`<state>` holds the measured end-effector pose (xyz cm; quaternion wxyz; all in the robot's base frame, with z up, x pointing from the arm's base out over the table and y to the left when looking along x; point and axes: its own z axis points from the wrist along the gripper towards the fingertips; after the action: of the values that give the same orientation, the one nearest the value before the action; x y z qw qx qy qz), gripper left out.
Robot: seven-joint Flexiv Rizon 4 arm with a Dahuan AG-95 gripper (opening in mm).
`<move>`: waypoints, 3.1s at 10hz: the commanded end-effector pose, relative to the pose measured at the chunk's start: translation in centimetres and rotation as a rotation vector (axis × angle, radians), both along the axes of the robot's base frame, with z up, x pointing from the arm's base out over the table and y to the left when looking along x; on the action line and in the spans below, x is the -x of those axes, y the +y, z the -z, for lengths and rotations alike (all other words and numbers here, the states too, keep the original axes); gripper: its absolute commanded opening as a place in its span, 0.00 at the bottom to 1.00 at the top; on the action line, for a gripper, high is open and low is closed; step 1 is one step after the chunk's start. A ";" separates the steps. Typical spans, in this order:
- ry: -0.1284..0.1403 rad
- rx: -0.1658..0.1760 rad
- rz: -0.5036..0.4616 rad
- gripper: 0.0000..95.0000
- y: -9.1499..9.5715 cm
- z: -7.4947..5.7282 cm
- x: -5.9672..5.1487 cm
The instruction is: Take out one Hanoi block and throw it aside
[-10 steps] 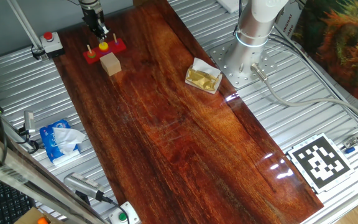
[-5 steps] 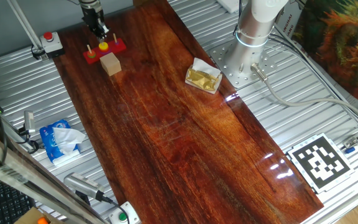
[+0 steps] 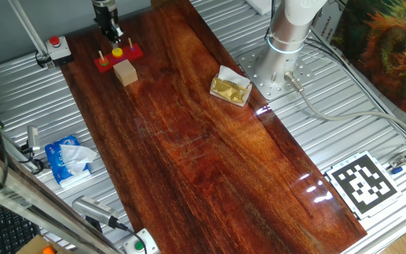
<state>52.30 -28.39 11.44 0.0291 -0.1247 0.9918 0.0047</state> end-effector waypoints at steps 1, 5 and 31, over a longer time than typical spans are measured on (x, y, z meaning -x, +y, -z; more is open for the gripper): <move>0.046 0.082 0.204 0.00 0.1 -0.1 0.0; 0.053 0.083 0.205 0.00 0.0 0.0 0.1; 0.075 0.010 0.171 0.40 -5.0 3.4 0.3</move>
<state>52.07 -33.46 7.80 -0.0078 -0.0401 0.9992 0.0026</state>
